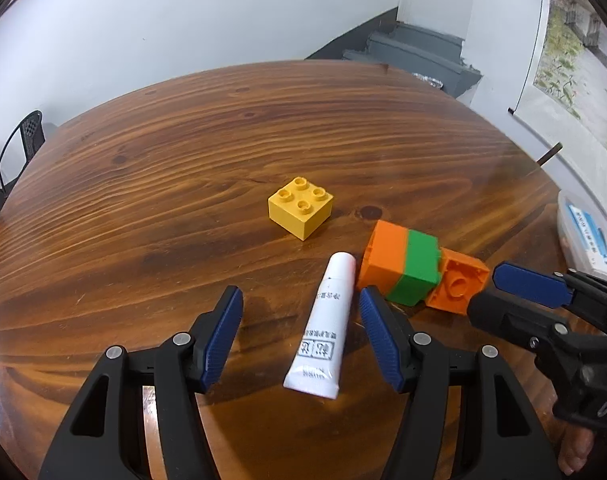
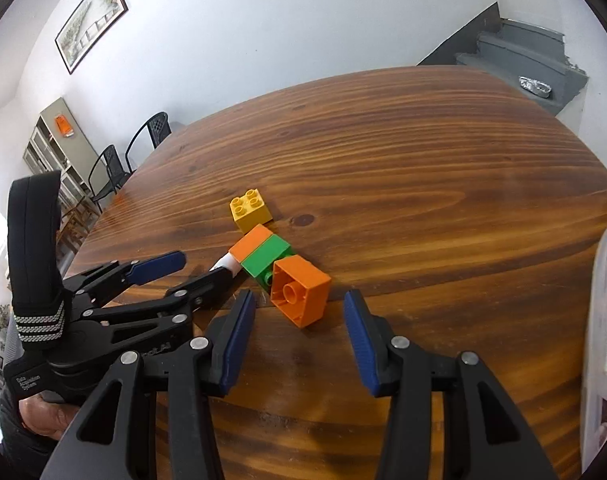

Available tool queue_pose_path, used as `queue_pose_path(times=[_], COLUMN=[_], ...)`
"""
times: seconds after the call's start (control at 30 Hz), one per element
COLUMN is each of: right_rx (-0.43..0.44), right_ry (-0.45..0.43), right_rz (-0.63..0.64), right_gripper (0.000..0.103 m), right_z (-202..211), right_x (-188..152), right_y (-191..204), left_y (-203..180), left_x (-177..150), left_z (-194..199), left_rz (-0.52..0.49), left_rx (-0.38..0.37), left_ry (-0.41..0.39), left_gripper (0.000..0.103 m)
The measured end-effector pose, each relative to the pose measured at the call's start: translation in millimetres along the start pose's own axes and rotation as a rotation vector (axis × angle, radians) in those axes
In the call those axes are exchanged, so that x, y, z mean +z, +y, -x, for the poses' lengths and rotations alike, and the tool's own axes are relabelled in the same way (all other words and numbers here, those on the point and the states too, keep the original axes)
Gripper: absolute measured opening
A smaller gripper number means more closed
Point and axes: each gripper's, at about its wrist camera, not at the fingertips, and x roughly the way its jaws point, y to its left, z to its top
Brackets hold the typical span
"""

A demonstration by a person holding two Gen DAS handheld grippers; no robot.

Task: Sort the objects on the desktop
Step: 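Grasp the white ointment tube with the left tool while the right tool approaches the orange brick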

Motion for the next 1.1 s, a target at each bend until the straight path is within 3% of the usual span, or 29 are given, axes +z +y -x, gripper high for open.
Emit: queue_pose_path(times=[0.07,0.2,0.3,0.93,1.1], right_rx=[-0.004,-0.002,0.006,-0.106,-0.147], right_ry=[0.009,0.018,0.026,0.044,0.035], right_rz=[0.010,0.008,0.000,0.084,0.093], right_gripper=[0.051,0.051,0.051,0.051,0.043], right_z=[-6,-8,-14,-43,-41], right_x=[0,1,5,12,11], right_y=[2,-1,0,12,11], left_y=[1,4,10,9,8], left_x=[0,0,0,-2,-3], left_z=[-5,-3,-1,11,10], left_rz=[0.001,-0.002,0.028,0.045,0.035], left_rx=[0.008,0.023,0.009,0.001,0.007], left_ry=[0.008,0.001,0.006,-0.020,-0.031], left_gripper=[0.060,0.029,0.022,0.021,0.021])
